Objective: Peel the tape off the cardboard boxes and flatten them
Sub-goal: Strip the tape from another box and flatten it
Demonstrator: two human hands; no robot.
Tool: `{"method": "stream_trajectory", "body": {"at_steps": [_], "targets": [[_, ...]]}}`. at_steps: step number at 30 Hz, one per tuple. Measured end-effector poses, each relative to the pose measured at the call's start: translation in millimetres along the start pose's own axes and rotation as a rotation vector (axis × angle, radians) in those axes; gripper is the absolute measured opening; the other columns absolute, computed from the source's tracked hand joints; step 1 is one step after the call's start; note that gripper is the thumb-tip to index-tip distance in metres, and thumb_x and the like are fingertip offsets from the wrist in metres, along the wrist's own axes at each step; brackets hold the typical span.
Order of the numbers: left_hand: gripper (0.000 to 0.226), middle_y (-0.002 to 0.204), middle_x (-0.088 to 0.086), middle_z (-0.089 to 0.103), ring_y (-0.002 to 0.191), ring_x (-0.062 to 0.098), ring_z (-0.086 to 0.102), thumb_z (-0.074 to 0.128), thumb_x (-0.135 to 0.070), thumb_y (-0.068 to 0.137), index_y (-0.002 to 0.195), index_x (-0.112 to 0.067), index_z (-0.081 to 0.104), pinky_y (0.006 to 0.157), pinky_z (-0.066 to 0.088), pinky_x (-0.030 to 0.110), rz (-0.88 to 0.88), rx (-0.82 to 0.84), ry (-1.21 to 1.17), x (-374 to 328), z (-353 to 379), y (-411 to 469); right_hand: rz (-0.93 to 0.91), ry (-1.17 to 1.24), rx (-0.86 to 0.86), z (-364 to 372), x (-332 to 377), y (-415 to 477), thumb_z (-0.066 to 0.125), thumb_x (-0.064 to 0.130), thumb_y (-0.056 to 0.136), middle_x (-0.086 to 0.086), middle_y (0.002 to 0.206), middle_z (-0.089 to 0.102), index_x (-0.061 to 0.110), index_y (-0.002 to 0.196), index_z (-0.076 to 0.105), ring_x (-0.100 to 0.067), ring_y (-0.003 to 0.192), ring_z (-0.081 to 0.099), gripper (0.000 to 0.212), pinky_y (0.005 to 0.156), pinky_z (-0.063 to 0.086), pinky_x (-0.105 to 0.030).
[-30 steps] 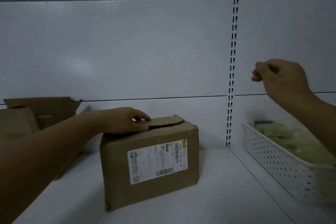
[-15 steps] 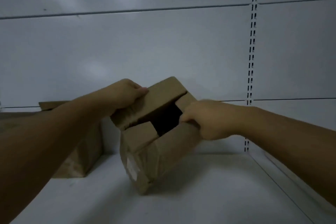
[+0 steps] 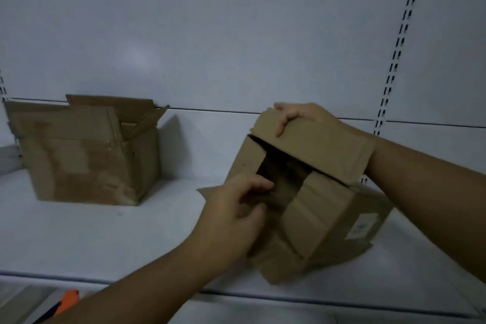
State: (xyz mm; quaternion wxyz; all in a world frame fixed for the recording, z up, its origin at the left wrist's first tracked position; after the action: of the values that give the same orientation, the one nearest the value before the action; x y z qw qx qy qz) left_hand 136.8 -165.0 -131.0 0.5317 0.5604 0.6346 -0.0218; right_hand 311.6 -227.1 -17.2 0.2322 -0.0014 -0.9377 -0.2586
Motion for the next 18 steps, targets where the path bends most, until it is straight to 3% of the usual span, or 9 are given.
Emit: {"method": "stream_trajectory", "body": {"at_steps": [2,4,7,10,13,15,18], "targets": [[0.049,0.106,-0.017,0.061,0.097,-0.006,0.058,0.062,-0.009,0.085,0.122,-0.037,0.046,0.078,0.048,0.007,-0.193,0.261,-0.270,1.6,14.6,-5.4,0.037,-0.025,0.146,17.7,0.8,-4.9,0.052,0.046,0.063,0.006,0.104,0.056,0.024,0.082,0.063,-0.010,0.094,0.056,0.031,0.081,0.039,-0.018],[0.042,0.094,-0.006,0.066,0.085,0.005,0.063,0.063,-0.006,0.085,0.121,-0.025,0.051,0.077,0.050,0.012,-0.286,0.396,-0.430,10.9,15.9,-9.8,0.117,0.017,0.164,35.7,-5.9,-9.3,0.053,0.034,0.068,0.005,0.097,0.056,0.023,0.087,0.060,0.000,0.085,0.055,0.023,0.078,0.039,-0.014],[0.018,0.089,-0.009,0.069,0.085,0.007,0.064,0.053,-0.022,0.089,0.100,-0.025,0.067,0.080,0.051,0.020,-0.118,0.680,-0.436,9.5,-5.5,-28.6,0.194,0.107,0.246,60.4,-8.5,-8.5,0.053,0.023,0.070,0.010,0.100,0.054,0.025,0.087,0.061,-0.004,0.084,0.057,0.019,0.074,0.044,-0.014],[0.039,0.108,-0.001,0.066,0.103,0.014,0.058,0.032,-0.039,0.092,0.102,-0.022,0.066,0.094,0.046,0.038,0.179,0.678,-0.093,23.2,-26.2,-32.1,0.239,0.110,0.278,82.3,-0.9,0.9,0.054,0.028,0.068,0.009,0.105,0.051,0.027,0.087,0.060,-0.018,0.096,0.054,0.020,0.079,0.044,-0.022],[0.053,0.131,-0.002,0.056,0.129,0.012,0.039,0.020,-0.043,0.092,0.113,-0.022,0.064,0.108,0.030,0.035,0.368,0.565,0.397,41.5,-35.1,-13.3,0.274,0.084,0.251,94.3,0.9,14.3,0.055,0.033,0.066,-0.004,0.114,0.050,0.024,0.091,0.059,-0.030,0.107,0.053,0.027,0.089,0.041,-0.033],[0.051,0.150,-0.001,0.036,0.136,0.018,0.024,0.023,-0.041,0.092,0.132,-0.026,0.050,0.103,0.022,0.034,0.457,0.475,0.820,61.0,-42.2,3.8,0.329,0.104,0.230,100.6,-0.9,19.8,0.055,0.029,0.069,-0.008,0.116,0.050,0.026,0.090,0.060,-0.032,0.105,0.054,0.022,0.087,0.043,-0.032],[0.056,0.154,0.001,0.022,0.122,0.024,0.033,0.032,-0.041,0.092,0.146,-0.030,0.021,0.091,0.027,0.036,0.482,0.473,1.105,84.5,-47.5,17.1,0.342,0.124,0.216,107.7,-3.6,27.2,0.058,0.027,0.070,-0.005,0.113,0.051,0.030,0.089,0.061,-0.024,0.098,0.055,0.019,0.081,0.042,-0.026]]}}
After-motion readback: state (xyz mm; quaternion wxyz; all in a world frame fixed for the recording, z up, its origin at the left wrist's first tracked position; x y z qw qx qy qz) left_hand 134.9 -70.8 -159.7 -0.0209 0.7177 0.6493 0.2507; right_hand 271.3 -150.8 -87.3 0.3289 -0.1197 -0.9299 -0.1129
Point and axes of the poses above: each hand's wrist, its own y-axis towards the middle knuckle, its own z-axis out of the palm, x = y × z, the point moved 3 cm from there along y, towards the middle knuckle
